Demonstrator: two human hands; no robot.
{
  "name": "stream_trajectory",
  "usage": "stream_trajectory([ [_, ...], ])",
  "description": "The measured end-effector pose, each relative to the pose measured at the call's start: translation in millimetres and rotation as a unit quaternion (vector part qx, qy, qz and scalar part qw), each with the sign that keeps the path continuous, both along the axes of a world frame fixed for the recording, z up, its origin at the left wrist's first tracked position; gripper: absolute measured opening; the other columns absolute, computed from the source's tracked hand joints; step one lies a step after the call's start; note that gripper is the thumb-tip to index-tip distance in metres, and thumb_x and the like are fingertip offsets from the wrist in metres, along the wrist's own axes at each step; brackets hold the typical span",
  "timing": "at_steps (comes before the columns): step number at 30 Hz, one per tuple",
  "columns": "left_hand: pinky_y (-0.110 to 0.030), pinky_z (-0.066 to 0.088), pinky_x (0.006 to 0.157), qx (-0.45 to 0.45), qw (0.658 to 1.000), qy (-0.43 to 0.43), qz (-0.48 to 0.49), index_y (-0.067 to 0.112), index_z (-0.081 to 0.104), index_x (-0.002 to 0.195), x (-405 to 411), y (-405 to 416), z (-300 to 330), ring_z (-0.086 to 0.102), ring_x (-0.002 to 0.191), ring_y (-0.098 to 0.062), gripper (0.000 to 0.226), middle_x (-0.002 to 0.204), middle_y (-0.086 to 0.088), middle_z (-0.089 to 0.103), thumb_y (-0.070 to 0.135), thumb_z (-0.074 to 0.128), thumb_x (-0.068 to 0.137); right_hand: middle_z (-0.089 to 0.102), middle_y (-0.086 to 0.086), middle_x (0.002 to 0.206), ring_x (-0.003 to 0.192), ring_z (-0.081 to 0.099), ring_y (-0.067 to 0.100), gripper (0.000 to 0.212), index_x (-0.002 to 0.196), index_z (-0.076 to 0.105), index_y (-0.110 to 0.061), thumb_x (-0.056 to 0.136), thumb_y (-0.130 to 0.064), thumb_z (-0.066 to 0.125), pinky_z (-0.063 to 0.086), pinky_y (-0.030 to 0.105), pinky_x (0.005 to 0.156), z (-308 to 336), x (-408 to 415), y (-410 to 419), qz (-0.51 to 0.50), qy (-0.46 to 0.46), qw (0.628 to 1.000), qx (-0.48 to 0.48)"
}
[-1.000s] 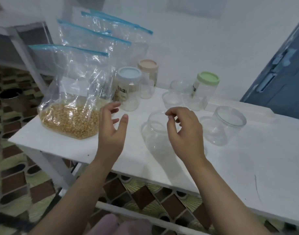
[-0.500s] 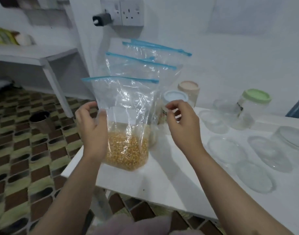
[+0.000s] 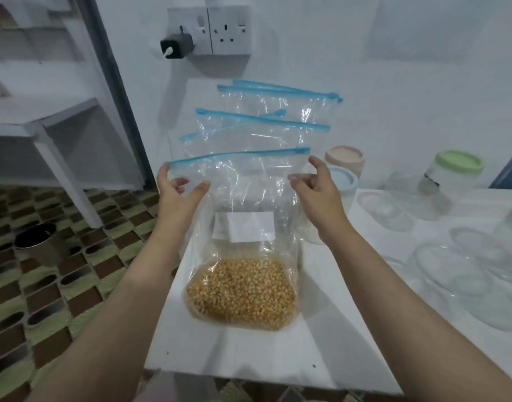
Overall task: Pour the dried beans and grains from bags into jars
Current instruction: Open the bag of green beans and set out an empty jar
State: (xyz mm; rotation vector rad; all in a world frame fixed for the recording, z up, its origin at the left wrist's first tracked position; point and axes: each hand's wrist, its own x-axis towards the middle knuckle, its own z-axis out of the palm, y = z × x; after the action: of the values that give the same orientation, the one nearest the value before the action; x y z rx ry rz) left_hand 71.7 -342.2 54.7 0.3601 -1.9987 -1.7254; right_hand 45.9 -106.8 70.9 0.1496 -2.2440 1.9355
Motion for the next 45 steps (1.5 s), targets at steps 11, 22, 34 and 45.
stream_trajectory([
  [11, -0.031, 0.044, 0.101, 0.128, 0.987, 0.032, -0.093, 0.021, 0.030, 0.143, -36.2, -17.1, -0.5, 0.059, 0.120, -0.017, 0.070, 0.121, 0.002, 0.063, 0.016, 0.072, 0.088, 0.067, -0.002, 0.101, 0.085, 0.057, 0.010, 0.026, 0.066, 0.069, -0.032, 0.081, -0.014, 0.058, 0.040, 0.026, 0.073, 7.4, -7.7, -6.2, -0.034, 0.008, 0.997, -0.075],
  [22, -0.022, 0.040, 0.073, 0.204, 0.960, 0.065, -0.181, 0.030, 0.052, 0.123, -33.5, -2.9, 6.6, 0.053, 0.080, -0.008, 0.055, 0.094, 0.003, 0.058, 0.010, 0.072, 0.076, 0.054, 0.000, 0.105, 0.092, 0.051, 0.017, 0.040, 0.109, 0.053, -0.029, 0.084, 0.002, 0.053, 0.043, 0.023, 0.072, 7.2, -26.4, 1.1, -0.008, -0.020, 0.998, -0.056],
  [34, -0.028, 0.053, 0.087, 0.196, 0.943, 0.100, -0.251, 0.027, 0.079, 0.089, -13.7, -36.1, -18.3, 0.062, 0.095, -0.013, 0.040, 0.091, 0.007, 0.071, -0.002, 0.054, 0.079, 0.065, -0.006, 0.067, 0.065, 0.059, 0.008, 0.019, 0.095, 0.063, -0.004, 0.089, 0.009, 0.049, 0.049, 0.021, 0.072, 5.4, -7.6, 5.9, 0.062, 0.052, 0.984, -0.161],
  [45, -0.050, 0.045, 0.106, 0.030, 0.969, -0.059, -0.236, 0.012, 0.070, 0.107, 10.0, -62.7, -50.6, 0.065, 0.111, -0.029, 0.040, 0.109, -0.009, 0.073, 0.008, 0.080, 0.069, 0.044, -0.003, 0.053, 0.047, 0.041, 0.006, 0.021, 0.075, 0.048, -0.009, 0.082, 0.010, 0.042, 0.036, 0.015, 0.046, -45.5, 24.4, -18.4, -0.045, -0.020, 0.991, -0.121],
])
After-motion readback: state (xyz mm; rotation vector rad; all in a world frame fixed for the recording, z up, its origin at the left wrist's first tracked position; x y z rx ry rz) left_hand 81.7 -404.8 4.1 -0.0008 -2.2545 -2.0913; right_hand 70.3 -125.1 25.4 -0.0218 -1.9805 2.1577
